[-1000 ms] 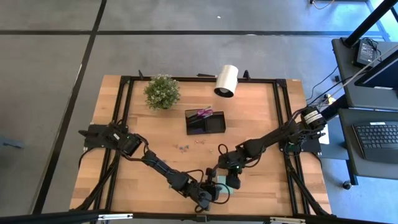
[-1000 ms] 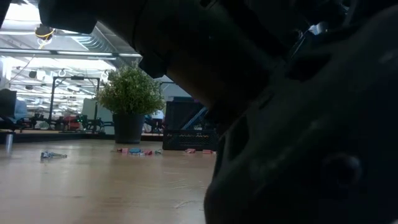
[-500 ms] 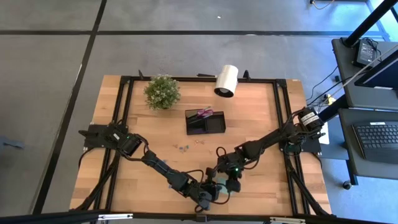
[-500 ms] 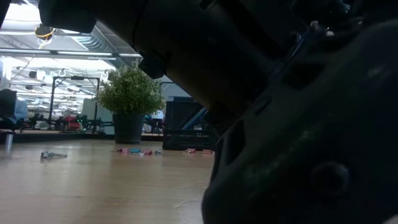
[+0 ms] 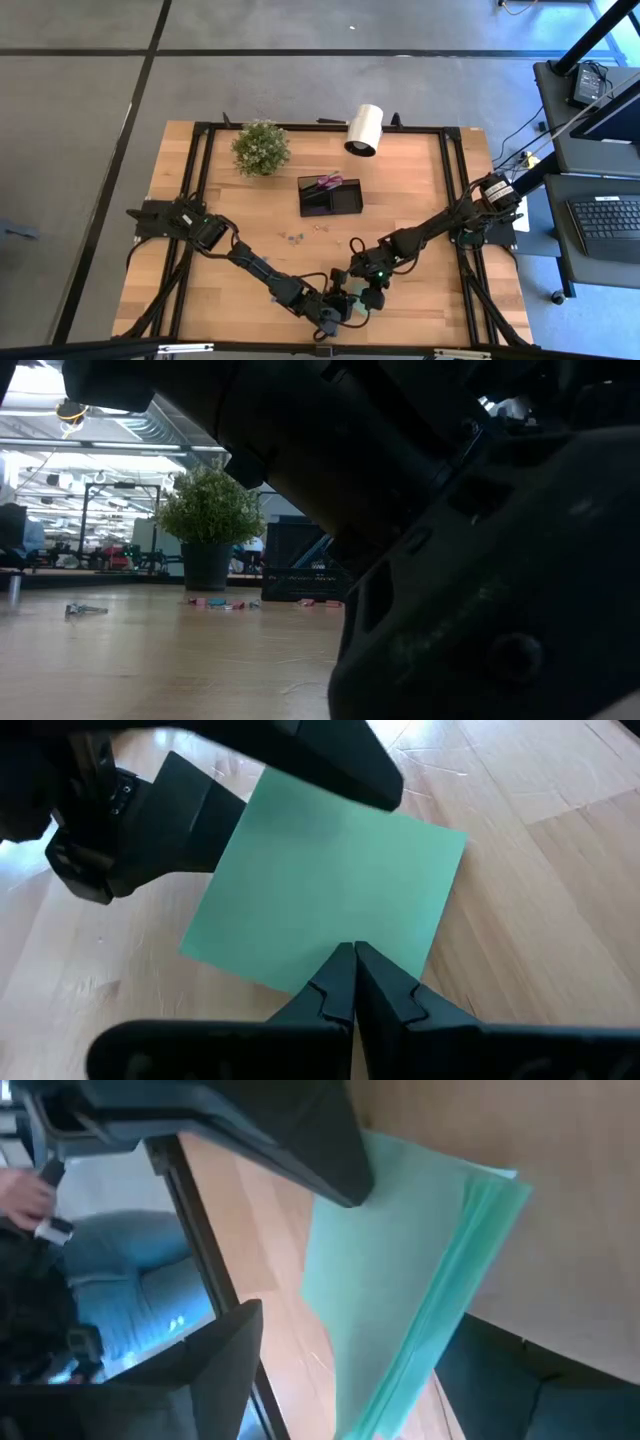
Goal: Pick and place office supplies into organizer
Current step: Put the blue sticky notes into the black desk organizer
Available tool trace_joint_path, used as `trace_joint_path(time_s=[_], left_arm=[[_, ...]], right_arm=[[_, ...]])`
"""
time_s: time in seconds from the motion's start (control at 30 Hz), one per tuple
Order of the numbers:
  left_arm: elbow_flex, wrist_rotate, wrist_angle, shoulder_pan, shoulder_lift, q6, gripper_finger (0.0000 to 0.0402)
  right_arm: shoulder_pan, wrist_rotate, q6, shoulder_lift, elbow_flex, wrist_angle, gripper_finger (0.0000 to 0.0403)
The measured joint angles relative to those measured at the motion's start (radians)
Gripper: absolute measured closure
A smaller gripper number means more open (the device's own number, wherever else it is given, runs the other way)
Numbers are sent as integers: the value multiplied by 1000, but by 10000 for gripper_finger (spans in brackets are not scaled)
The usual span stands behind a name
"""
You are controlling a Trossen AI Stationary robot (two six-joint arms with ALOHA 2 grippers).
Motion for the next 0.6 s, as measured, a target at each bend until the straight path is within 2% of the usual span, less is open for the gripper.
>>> trace_joint_path(time_s=[0.23,0.6], left_arm=[[0,0,0,0,0,0,400],[-1,25,-3,2,-2,-16,400]], right_arm=[[0,8,99,-1,0,50,126],[0,5,108,-2,0,40,126]])
